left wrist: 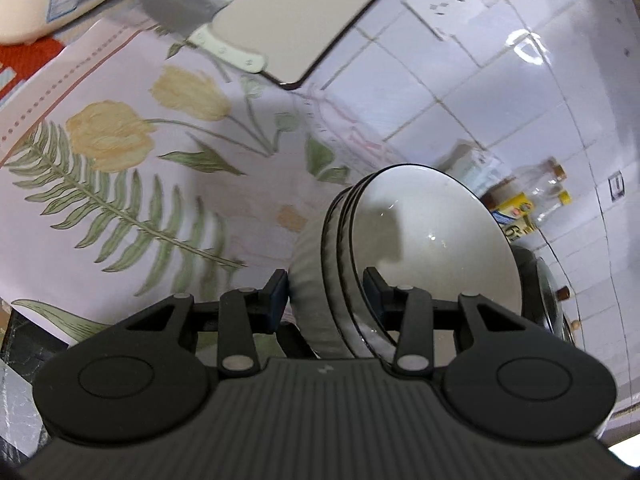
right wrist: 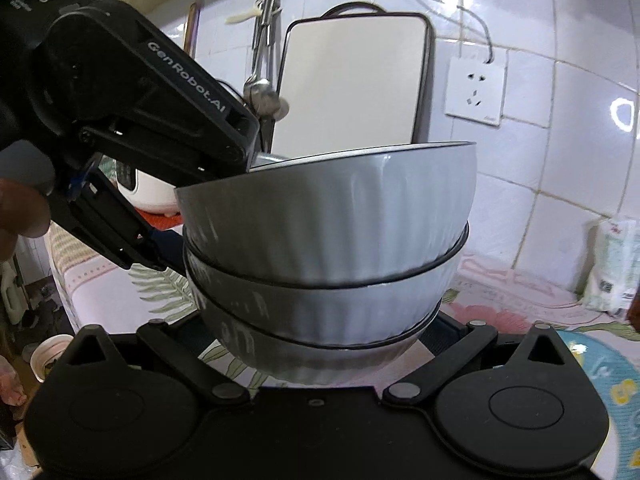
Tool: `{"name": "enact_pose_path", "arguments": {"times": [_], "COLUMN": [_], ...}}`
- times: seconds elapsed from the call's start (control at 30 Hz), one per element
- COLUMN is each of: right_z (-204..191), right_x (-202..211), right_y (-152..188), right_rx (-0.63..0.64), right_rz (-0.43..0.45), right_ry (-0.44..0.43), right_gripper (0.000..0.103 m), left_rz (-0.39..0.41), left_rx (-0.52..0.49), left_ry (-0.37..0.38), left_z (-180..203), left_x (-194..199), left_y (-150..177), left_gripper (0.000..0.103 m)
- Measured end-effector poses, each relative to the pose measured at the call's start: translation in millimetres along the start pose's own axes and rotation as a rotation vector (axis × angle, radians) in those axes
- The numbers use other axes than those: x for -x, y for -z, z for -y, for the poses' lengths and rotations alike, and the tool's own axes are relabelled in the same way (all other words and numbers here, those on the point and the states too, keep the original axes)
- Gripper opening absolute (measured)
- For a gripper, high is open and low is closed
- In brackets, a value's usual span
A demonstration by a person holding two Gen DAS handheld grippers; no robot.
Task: Organize plates and bowls
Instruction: 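Lift the bowl stack with the left gripper and lower it onto the teal egg plate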
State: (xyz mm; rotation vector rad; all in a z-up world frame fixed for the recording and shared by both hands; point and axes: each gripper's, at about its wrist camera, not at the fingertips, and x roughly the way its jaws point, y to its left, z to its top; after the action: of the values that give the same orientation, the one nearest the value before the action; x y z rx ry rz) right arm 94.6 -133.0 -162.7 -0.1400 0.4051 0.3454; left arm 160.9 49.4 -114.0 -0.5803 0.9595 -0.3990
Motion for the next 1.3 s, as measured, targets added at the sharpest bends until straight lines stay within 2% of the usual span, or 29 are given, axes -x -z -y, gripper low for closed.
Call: {"name": "enact_pose_path", "arguments": {"times": [0.3, 0.5, 0.9, 1.13, 1.3], "right_z": [21.3, 38.5, 78.5, 100.3, 116.6], "right_x": [56.1, 80.4, 95.1, 84.3, 69.3], "right_y": [-10.4, -2.2, 18.2, 36.2, 50.2], "right_rx": [-0.03, -0.065, -0.086, -0.113, -0.161], "right_rz": [0.015, 0.005, -0.01, -0.028, -0.051], "right_ry": [0.055, 0.101, 0.155, 0.191, 0.216], "right_gripper": [0.103, 0.103, 0.103, 0.103, 0.103], "left_rz": [-0.032, -0.076, -0.121, -0.142, -0.139], "left_rx": [-0.073, -0.105, -0.124, -0.129, -0.228], "left_ry": [0.024, 0.032, 0.055, 0.064, 0.048], "left_z": [59.9, 90.3, 127.6, 132.9, 142.3], "left_x": [9.1, -8.1, -53.0, -87.6, -113.0], "left_y": [11.0, 28.3, 61.4, 64.7, 68.2], "left_gripper": [0.039, 0.039, 0.039, 0.039, 0.039]}}
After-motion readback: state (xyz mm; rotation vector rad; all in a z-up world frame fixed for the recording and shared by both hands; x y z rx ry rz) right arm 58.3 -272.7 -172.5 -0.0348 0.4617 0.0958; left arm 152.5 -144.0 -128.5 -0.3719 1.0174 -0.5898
